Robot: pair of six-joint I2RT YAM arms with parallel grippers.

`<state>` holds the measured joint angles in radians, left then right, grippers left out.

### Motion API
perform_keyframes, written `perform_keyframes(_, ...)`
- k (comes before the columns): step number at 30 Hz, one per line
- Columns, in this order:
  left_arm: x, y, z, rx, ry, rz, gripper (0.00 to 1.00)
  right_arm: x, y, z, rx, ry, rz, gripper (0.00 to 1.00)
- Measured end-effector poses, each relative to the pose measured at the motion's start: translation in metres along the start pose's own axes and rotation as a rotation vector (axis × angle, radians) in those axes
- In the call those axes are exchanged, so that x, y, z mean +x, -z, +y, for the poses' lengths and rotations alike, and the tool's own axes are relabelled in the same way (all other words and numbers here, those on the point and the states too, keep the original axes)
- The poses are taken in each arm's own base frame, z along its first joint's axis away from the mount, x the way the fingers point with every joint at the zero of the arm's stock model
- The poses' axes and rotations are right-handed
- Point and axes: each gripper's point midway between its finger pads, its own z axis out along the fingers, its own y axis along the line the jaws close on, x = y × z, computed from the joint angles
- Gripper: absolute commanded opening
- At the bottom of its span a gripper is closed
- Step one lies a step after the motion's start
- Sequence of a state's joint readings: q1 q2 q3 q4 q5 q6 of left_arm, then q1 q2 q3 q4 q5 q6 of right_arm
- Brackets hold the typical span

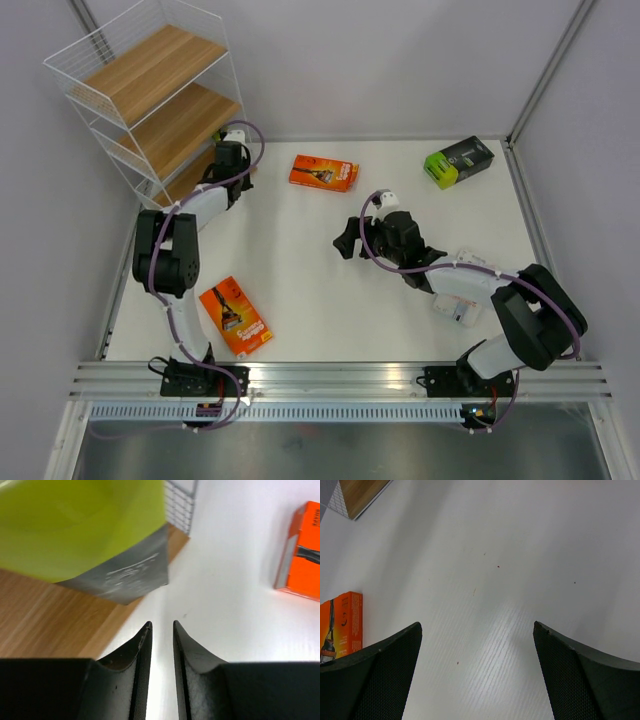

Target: Place and organize the shaving razors onto the shelf

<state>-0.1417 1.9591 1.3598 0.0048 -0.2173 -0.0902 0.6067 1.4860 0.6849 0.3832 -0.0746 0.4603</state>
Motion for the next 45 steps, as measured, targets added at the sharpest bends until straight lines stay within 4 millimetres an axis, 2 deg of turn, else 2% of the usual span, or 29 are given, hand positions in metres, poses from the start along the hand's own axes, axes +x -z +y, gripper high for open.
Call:
perform_keyframes(8,-0.009,0.005,-0.038,0.086,-0.044,-0.038,0.33,0.004,0.001,-0.002,0.002,-0.001,0.004,0.98)
perform_keyframes(12,-0.030,-0.005,-0.050,0.074,-0.127,-0.092,0.33,0.004,0.001,-0.002,0.002,0.000,0.005,0.98)
perform_keyframes(16,-0.050,-0.016,-0.054,0.031,-0.237,-0.143,0.33,0.004,0.001,-0.002,0.003,0.003,0.006,0.98)
perform_keyframes(21,-0.055,-0.029,-0.050,-0.019,-0.343,-0.154,0.34,0.007,-0.003,-0.004,0.007,0.005,0.017,0.98)
perform_keyframes(30,-0.031,-0.049,-0.034,-0.111,-0.444,-0.101,0.36,0.014,-0.009,-0.005,0.004,0.008,0.045,0.98)
perform_keyframes(39,-0.037,-0.047,-0.017,-0.212,-0.448,-0.111,0.45,0.016,-0.013,-0.003,-0.011,0.007,0.056,0.98)
perform_keyframes(45,-0.038,-0.045,-0.009,-0.256,-0.442,-0.106,0.57,0.017,-0.013,-0.002,-0.015,0.007,0.062,0.98)
